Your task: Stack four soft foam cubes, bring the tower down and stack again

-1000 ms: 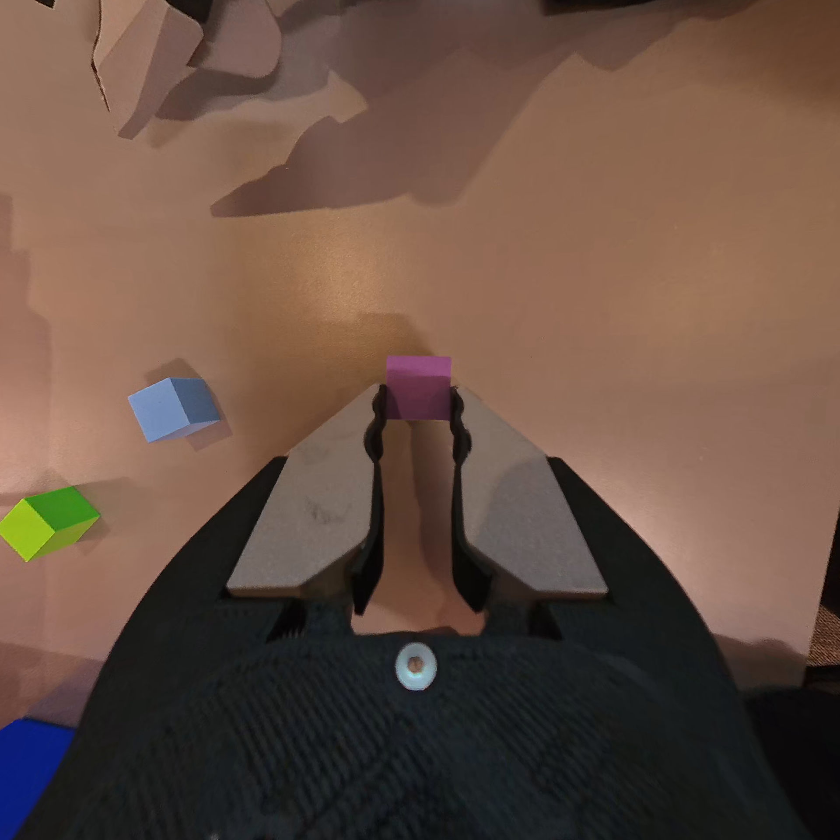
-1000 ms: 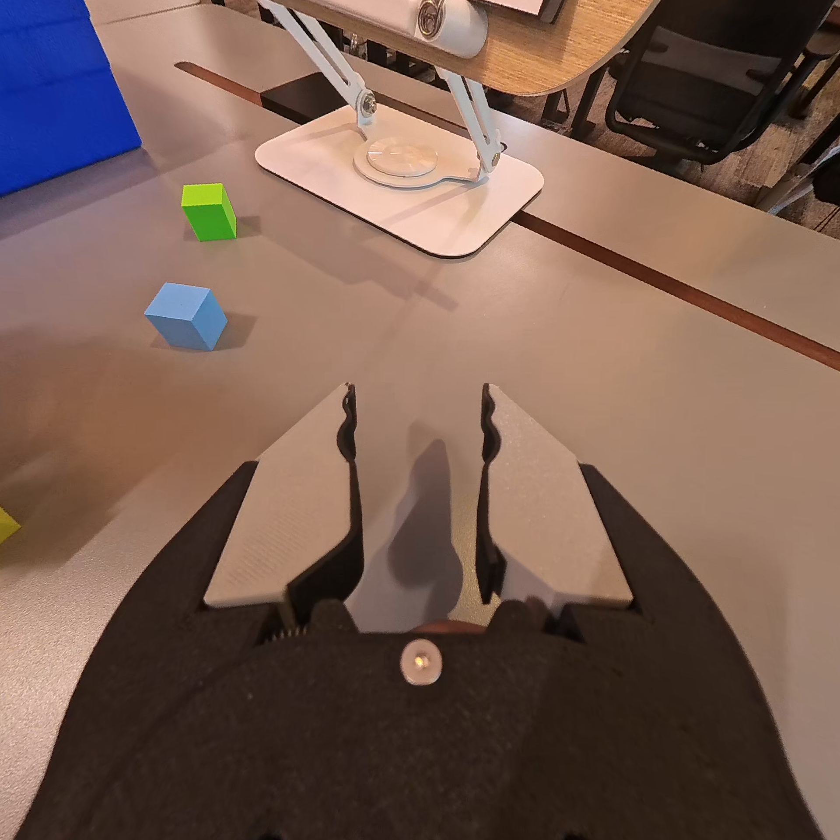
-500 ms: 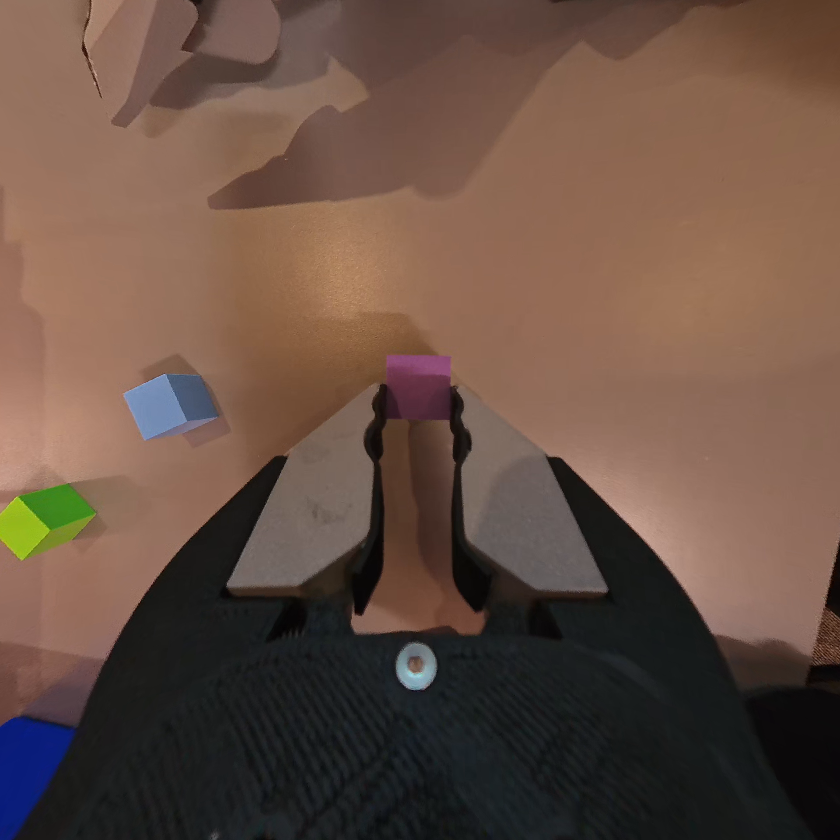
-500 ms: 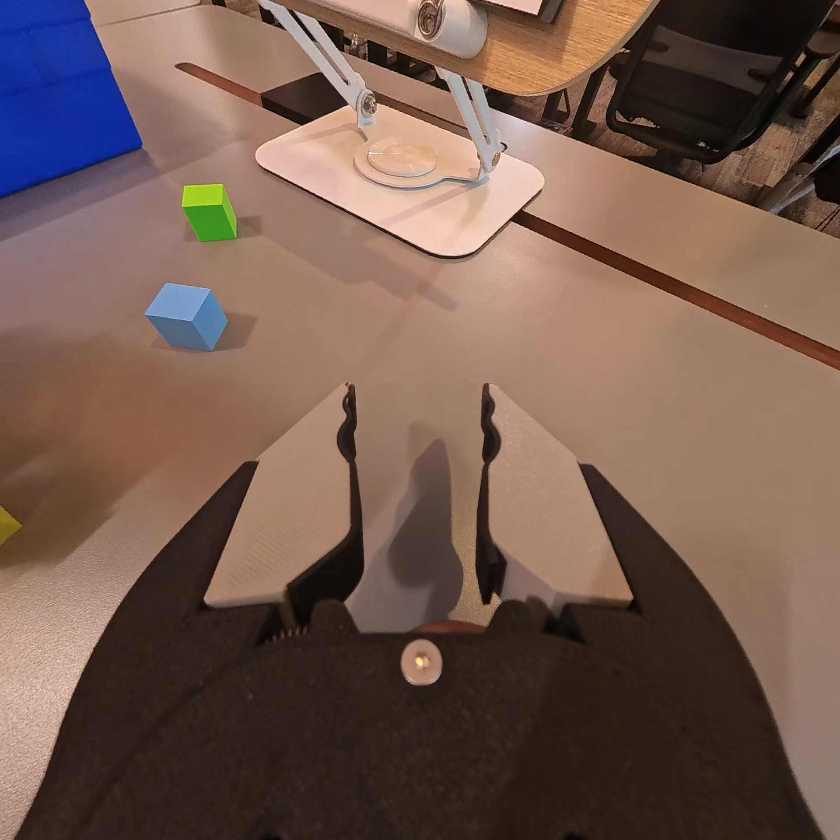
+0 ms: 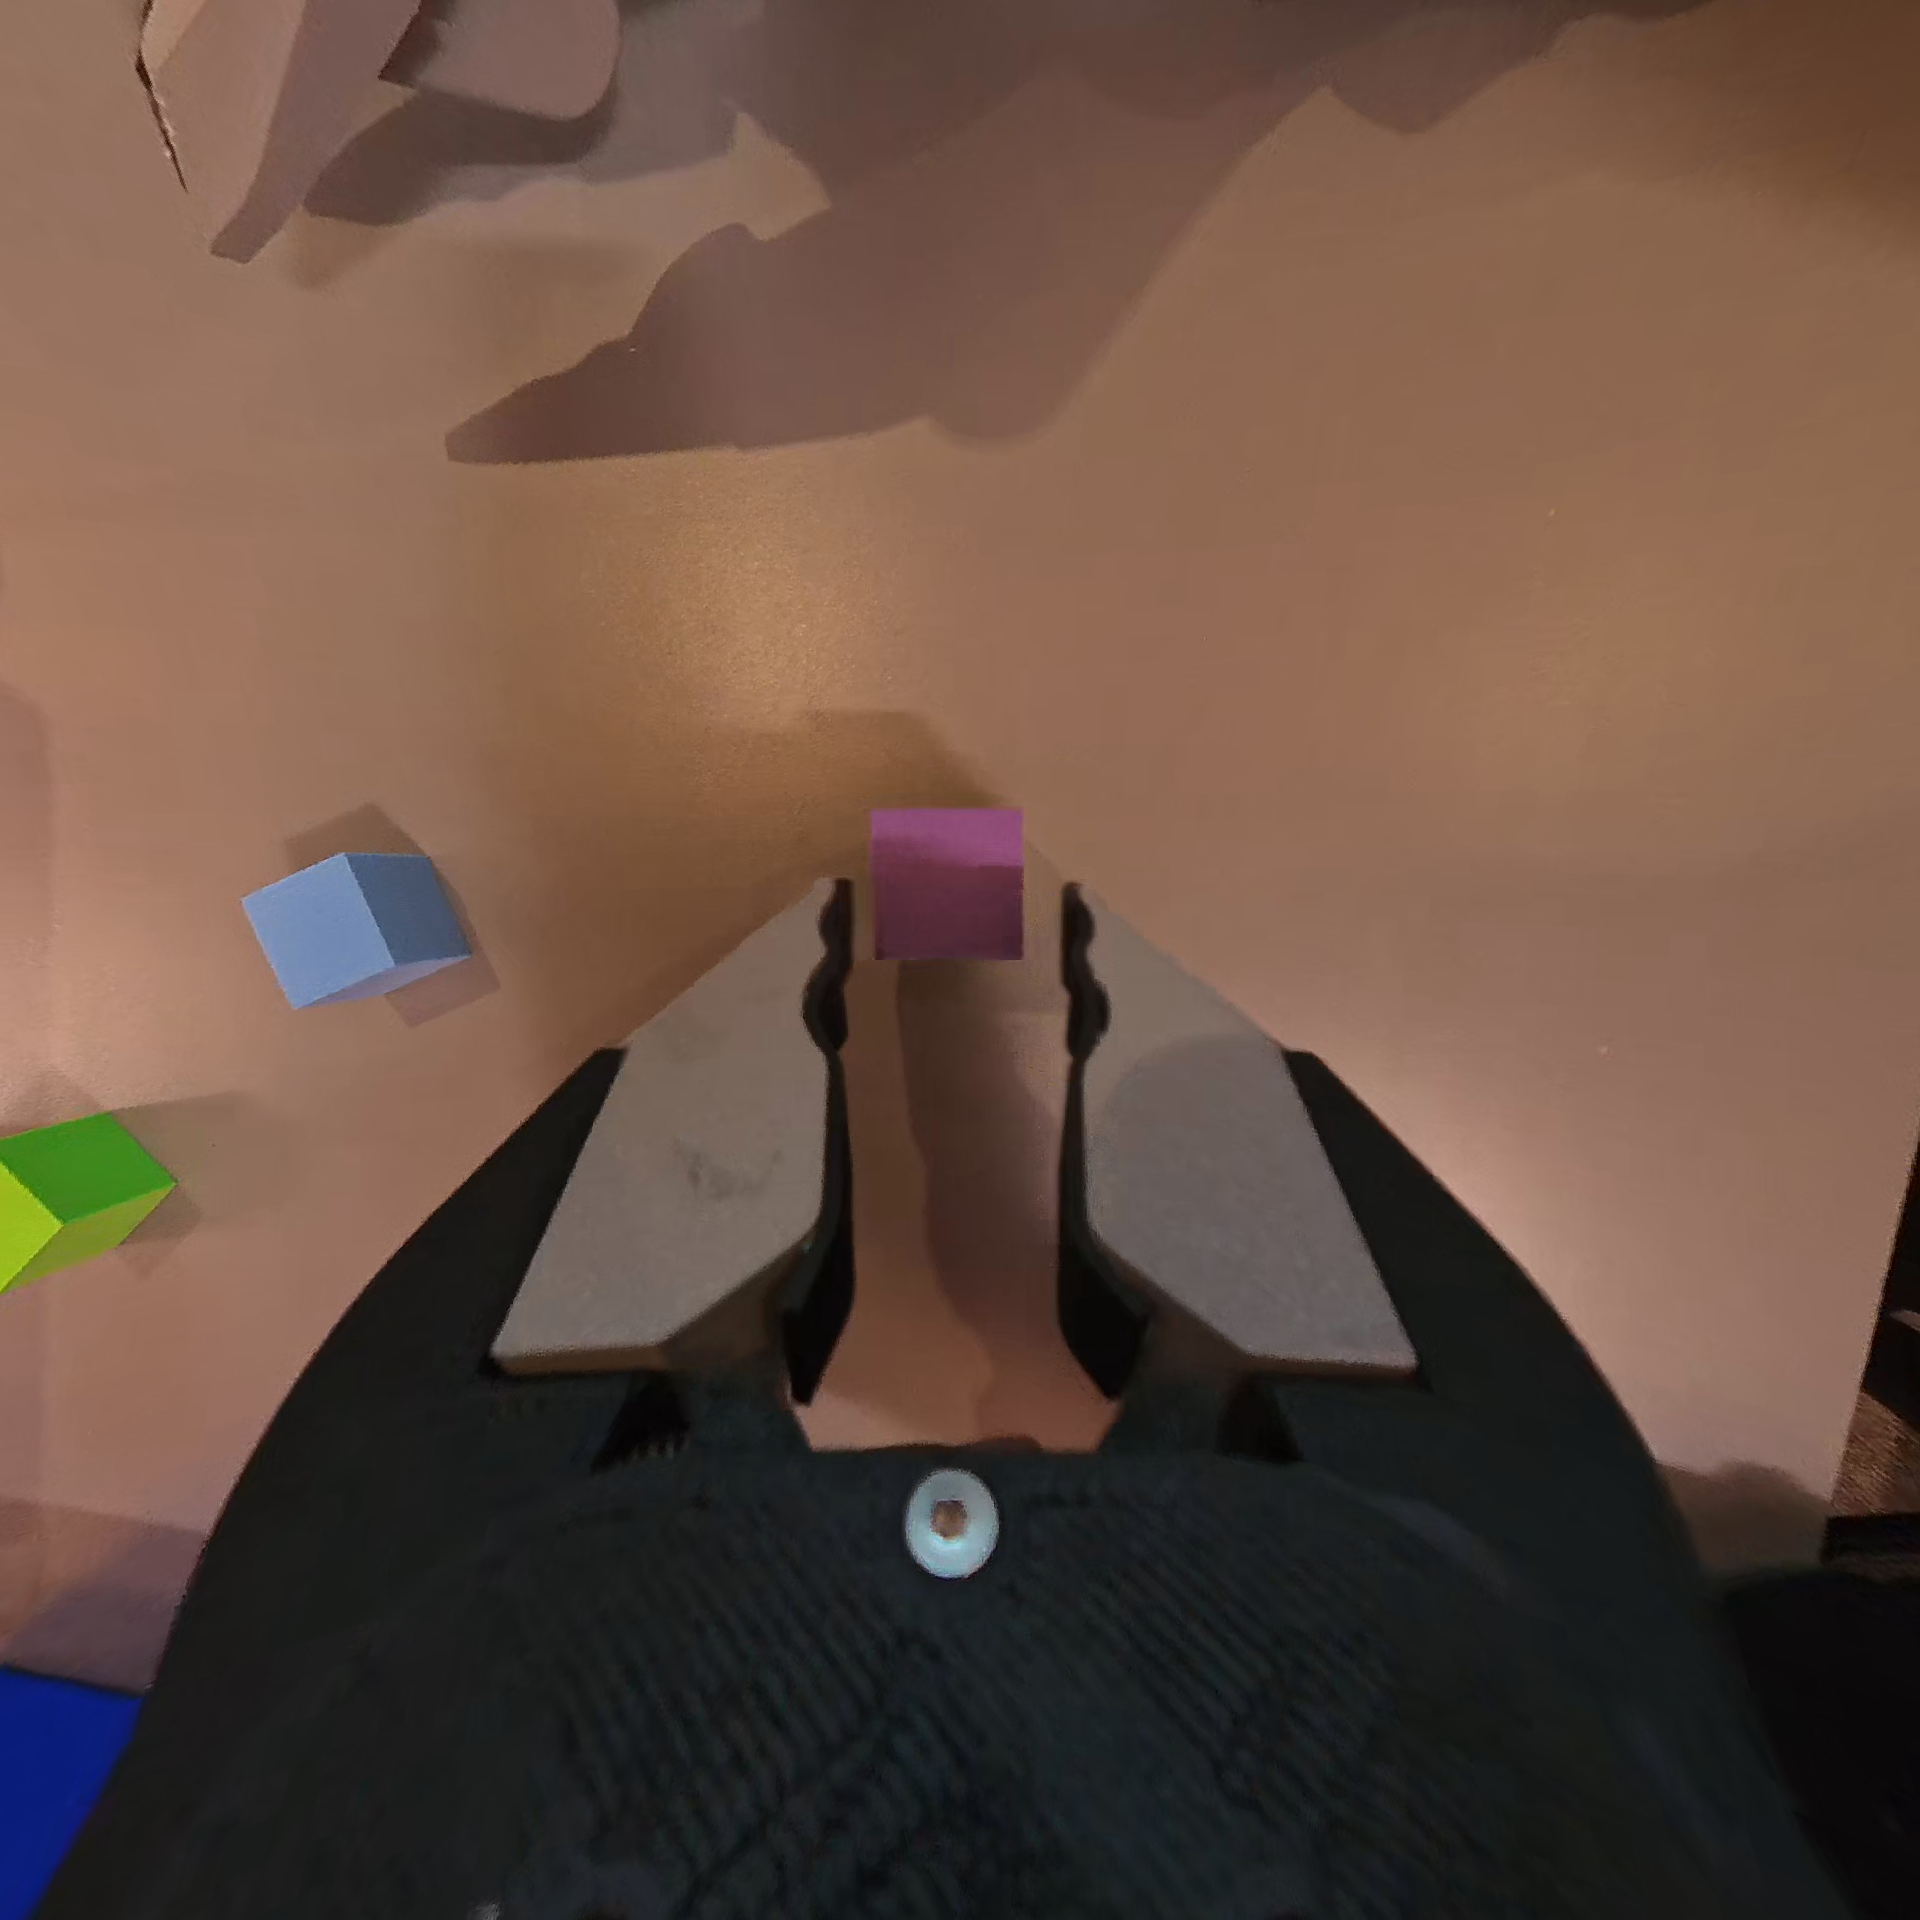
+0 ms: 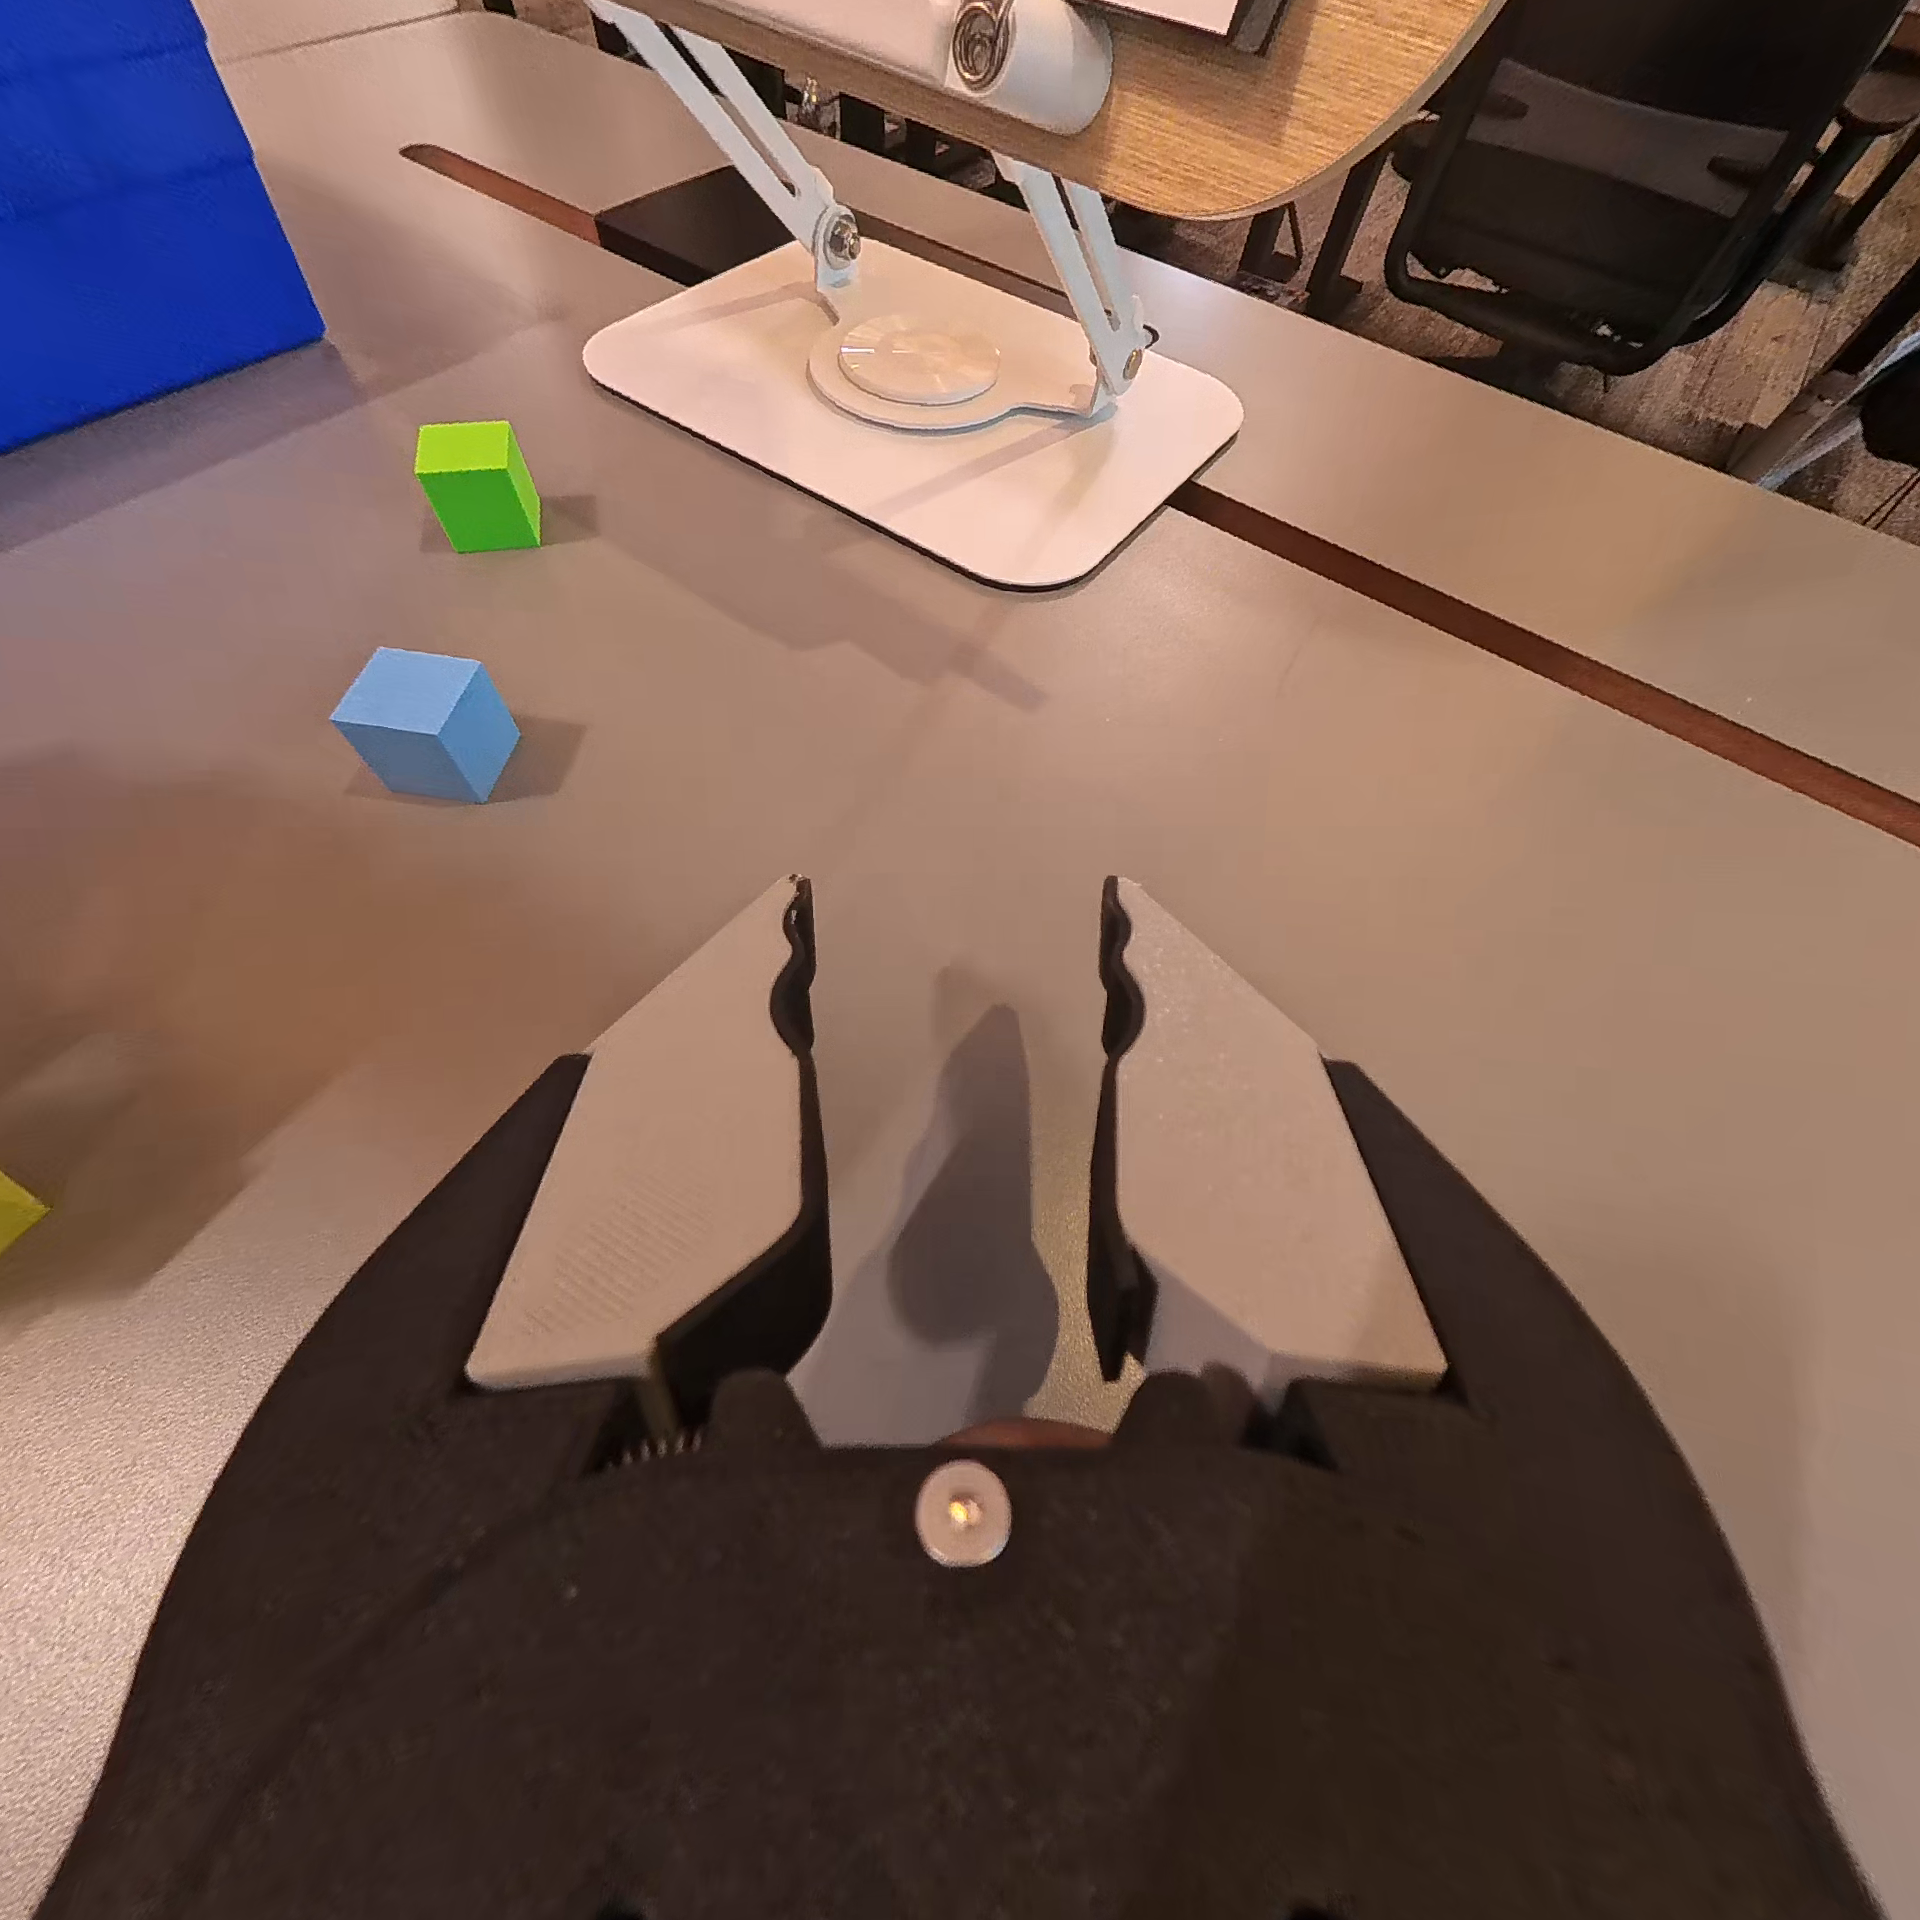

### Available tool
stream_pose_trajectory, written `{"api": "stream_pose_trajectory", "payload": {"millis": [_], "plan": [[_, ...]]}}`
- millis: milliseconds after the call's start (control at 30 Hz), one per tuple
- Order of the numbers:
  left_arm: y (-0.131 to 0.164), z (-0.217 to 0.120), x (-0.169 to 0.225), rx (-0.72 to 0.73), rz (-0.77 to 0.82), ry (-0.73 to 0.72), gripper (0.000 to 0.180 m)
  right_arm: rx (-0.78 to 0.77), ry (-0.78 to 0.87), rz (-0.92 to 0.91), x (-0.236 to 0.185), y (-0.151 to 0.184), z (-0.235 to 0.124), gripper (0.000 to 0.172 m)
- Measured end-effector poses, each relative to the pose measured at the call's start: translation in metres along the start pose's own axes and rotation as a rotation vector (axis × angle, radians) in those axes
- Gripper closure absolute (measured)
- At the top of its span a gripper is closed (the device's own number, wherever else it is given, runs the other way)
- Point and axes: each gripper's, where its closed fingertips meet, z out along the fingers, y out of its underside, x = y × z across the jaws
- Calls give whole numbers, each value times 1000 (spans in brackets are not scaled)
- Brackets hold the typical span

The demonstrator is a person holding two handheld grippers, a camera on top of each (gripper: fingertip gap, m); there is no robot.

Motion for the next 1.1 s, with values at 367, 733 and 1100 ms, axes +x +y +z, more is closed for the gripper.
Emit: {"api": "stream_pose_trajectory", "payload": {"millis": [367,733,1100], "plan": [[-15,-17,-12,117,-44,-53,112,2,1,0,0,0,0,119],[-14,-61,-104,396,-398,-361,113,2,2,3,1,0,-1,119],[-7,-23,-128,323,-432,-233,124,3,-8,17,3,0,0,119]]}}
